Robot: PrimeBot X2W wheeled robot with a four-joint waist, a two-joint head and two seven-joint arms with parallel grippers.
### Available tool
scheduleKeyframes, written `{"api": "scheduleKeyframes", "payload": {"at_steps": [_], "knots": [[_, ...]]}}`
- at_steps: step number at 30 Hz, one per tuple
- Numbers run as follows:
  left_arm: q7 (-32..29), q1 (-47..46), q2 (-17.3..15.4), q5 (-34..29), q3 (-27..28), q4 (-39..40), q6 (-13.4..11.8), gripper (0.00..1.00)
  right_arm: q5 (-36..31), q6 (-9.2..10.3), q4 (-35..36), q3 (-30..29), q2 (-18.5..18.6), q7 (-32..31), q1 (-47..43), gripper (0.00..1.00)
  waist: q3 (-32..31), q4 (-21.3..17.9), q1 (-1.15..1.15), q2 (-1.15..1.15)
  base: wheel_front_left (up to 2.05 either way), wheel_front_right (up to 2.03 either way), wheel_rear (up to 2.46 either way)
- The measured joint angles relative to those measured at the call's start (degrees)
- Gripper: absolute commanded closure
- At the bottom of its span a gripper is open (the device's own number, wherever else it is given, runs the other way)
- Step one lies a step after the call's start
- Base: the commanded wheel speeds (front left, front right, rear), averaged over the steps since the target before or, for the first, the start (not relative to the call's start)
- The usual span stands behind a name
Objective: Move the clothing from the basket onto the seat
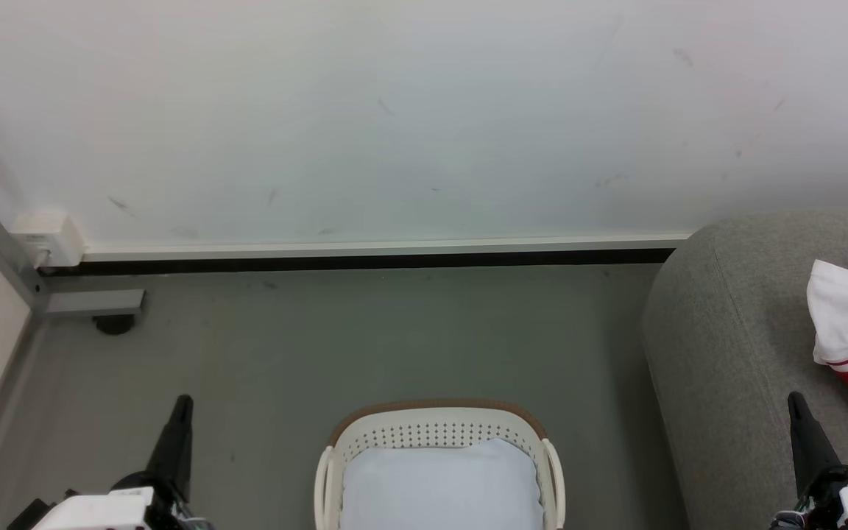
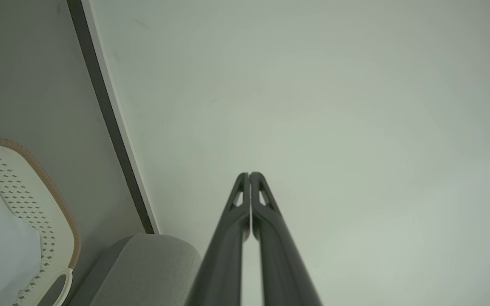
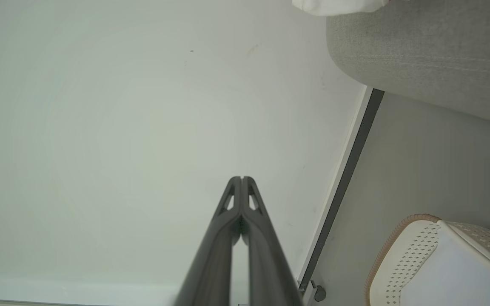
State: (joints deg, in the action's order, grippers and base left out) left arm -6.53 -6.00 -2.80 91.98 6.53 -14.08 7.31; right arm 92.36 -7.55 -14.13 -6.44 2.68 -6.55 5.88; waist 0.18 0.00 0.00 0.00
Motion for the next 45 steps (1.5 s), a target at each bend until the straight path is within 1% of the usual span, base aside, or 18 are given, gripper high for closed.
{"api": "scheduleKeyframes", "payload": {"at_steps": [45], "knots": [[0.0,0.0,0.0,0.0,0.0,0.0,0.0,1.0,0.0,0.0,0.0,0.0,0.0,0.0,0.0,1.0,0.0,0.0,0.0,0.0,0.0,0.0,0.0]]}}
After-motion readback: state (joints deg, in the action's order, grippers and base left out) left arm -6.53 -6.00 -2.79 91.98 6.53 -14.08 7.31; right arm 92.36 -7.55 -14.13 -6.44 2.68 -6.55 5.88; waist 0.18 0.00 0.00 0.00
